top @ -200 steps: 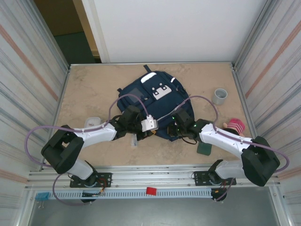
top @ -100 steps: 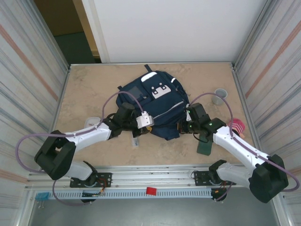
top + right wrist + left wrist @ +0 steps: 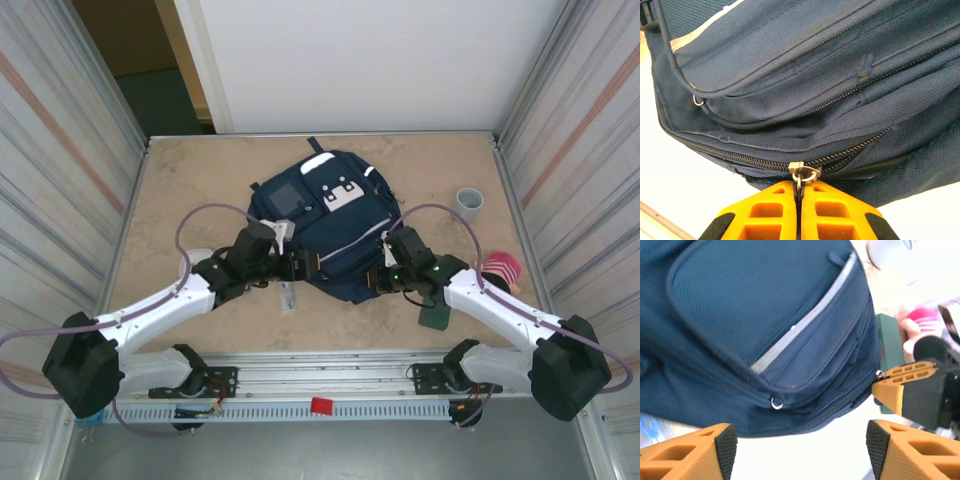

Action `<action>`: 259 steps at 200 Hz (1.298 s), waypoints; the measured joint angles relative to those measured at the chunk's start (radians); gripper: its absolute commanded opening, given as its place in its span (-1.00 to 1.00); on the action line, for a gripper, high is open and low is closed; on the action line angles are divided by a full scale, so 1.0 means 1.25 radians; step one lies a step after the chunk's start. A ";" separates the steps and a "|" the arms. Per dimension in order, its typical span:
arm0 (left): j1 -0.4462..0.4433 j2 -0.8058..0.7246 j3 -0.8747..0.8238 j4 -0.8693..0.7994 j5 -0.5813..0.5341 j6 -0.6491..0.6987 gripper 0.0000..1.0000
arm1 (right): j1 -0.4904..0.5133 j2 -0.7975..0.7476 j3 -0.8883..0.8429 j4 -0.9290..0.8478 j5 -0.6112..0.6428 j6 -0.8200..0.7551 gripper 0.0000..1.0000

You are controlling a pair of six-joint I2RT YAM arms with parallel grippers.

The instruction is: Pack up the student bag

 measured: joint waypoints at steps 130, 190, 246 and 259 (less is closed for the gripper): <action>-0.074 0.208 -0.093 0.269 -0.015 -0.512 0.11 | 0.026 0.008 0.000 0.018 0.007 0.000 -1.00; -0.061 0.269 -0.048 0.248 -0.007 -0.478 -1.00 | 0.038 -0.008 -0.003 0.016 0.012 0.003 -1.00; 0.094 0.266 0.096 -0.014 0.055 -0.208 -1.00 | 0.155 0.012 -0.021 0.132 0.051 0.082 -1.00; 0.130 0.266 0.110 -0.058 0.070 -0.155 -1.00 | 0.188 0.049 -0.013 0.165 0.059 0.097 -1.00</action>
